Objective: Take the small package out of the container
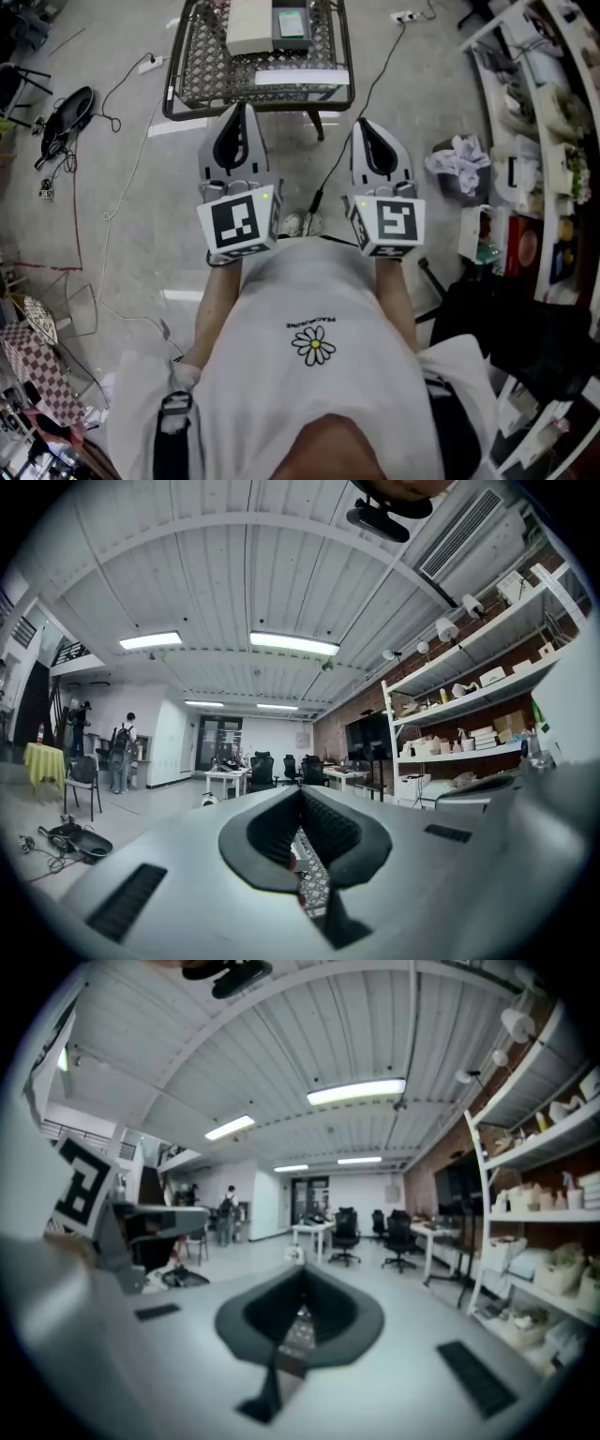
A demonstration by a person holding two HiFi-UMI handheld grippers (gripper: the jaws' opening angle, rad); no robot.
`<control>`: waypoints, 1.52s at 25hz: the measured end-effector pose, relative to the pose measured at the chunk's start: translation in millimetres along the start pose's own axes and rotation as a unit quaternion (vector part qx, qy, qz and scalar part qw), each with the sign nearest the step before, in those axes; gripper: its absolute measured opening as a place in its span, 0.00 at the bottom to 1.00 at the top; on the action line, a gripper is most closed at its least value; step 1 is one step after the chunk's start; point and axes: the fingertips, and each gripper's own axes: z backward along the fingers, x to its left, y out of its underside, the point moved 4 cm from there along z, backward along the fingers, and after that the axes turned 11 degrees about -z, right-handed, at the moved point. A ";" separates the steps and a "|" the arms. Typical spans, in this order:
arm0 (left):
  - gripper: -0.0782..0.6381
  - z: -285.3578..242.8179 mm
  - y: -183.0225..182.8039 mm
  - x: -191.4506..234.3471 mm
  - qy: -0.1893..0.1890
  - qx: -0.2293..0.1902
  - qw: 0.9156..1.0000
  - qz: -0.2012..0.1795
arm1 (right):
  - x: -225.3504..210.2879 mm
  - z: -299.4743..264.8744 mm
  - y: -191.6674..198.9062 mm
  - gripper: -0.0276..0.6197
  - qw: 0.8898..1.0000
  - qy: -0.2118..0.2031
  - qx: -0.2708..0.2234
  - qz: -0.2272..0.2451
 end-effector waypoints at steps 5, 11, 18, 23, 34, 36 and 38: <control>0.14 -5.6 1.6 -10.5 -0.009 -0.001 1.000 -0.004 | -15.6 -2.2 1.4 0.09 1.000 0.004 -0.003 -0.003; 0.14 -4.3 -2.7 -23.1 -0.024 -0.017 1.000 -0.010 | -25.2 -0.5 3.3 0.09 1.000 -0.008 -0.012 0.008; 0.14 -11.2 -14.2 -27.4 -0.034 -0.038 0.999 -0.016 | -28.5 -0.7 -12.5 0.09 0.999 -0.020 -0.039 0.021; 0.14 -26.7 -21.1 -31.1 -0.026 -0.057 0.998 -0.022 | -42.2 -6.1 -23.1 0.09 0.997 0.009 -0.071 0.025; 0.14 -97.4 -23.5 -15.0 -0.002 -0.082 0.997 -0.003 | -66.5 -52.2 -45.2 0.09 0.992 0.056 -0.104 0.037; 0.14 -114.8 -20.0 -7.6 0.000 -0.081 0.997 0.000 | -70.5 -67.1 -46.1 0.09 0.992 0.066 -0.105 0.039; 0.14 -135.7 -17.0 2.3 0.003 -0.084 0.996 -0.001 | -74.2 -87.6 -47.1 0.09 0.991 0.072 -0.103 0.036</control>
